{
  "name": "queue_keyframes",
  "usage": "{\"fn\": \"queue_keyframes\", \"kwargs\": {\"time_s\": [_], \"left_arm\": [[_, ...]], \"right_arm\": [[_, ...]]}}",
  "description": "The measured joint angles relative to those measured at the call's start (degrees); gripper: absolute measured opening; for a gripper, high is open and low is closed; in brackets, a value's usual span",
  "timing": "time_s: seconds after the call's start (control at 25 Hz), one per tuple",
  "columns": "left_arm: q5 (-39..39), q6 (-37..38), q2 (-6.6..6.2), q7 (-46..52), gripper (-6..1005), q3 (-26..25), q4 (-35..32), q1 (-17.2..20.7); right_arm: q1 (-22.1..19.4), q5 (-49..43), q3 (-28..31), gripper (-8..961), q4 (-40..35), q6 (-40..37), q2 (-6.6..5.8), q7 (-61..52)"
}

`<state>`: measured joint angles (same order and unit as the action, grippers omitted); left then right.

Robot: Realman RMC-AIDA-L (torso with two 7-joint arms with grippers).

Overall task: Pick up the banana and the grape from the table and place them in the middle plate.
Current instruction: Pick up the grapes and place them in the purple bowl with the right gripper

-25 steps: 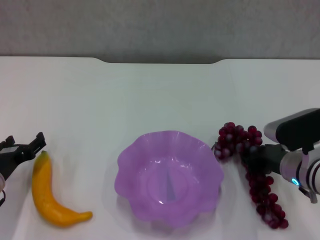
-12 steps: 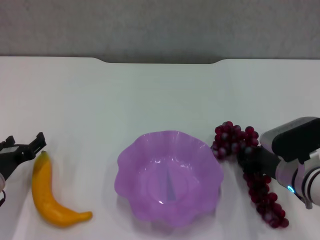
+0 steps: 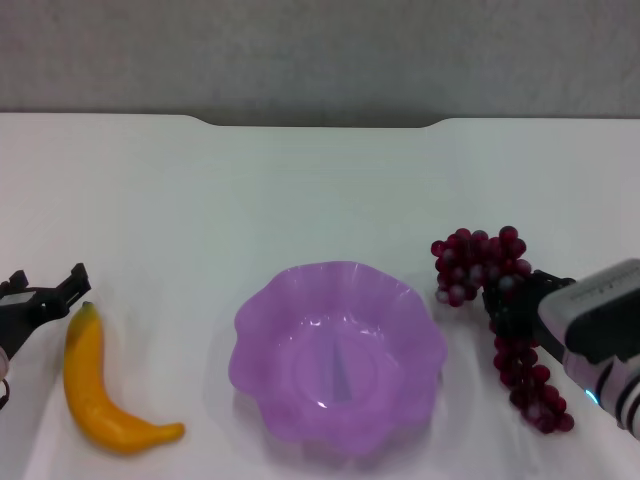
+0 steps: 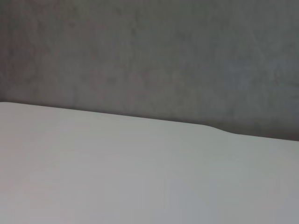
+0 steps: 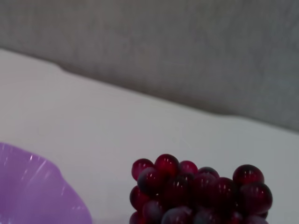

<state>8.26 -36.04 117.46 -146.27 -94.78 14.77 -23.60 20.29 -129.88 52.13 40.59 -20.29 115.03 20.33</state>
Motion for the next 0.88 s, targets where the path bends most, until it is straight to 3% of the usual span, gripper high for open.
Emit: {"fn": "queue_keyframes", "kwargs": {"time_s": [0.2, 0.36, 0.6, 0.88], "left_arm": [[0.0, 0.0, -0.16, 0.01, 863, -0.26, -0.02, 0.36], [0.0, 0.0, -0.17, -0.21, 862, -0.28, -0.33, 0.43], [0.0, 0.0, -0.33, -0.28, 861, -0.51, -0.51, 0.6], [-0.45, 0.01, -0.39, -1.04, 860, -0.94, -0.55, 0.58]], "right_arm": [[-1.82, -0.49, -3.97, 332, -0.41, -9.74, -0.11, -1.81], [-5.48, -3.51, -3.75, 328, 7.25, -13.71, -0.62, -1.65], [-12.45, -11.26, 2.34, 323, 26.46, -1.57, -1.82, -1.33], [-16.1, -17.71, 5.27, 319, 40.55, 11.66, -1.1, -1.2]]}}
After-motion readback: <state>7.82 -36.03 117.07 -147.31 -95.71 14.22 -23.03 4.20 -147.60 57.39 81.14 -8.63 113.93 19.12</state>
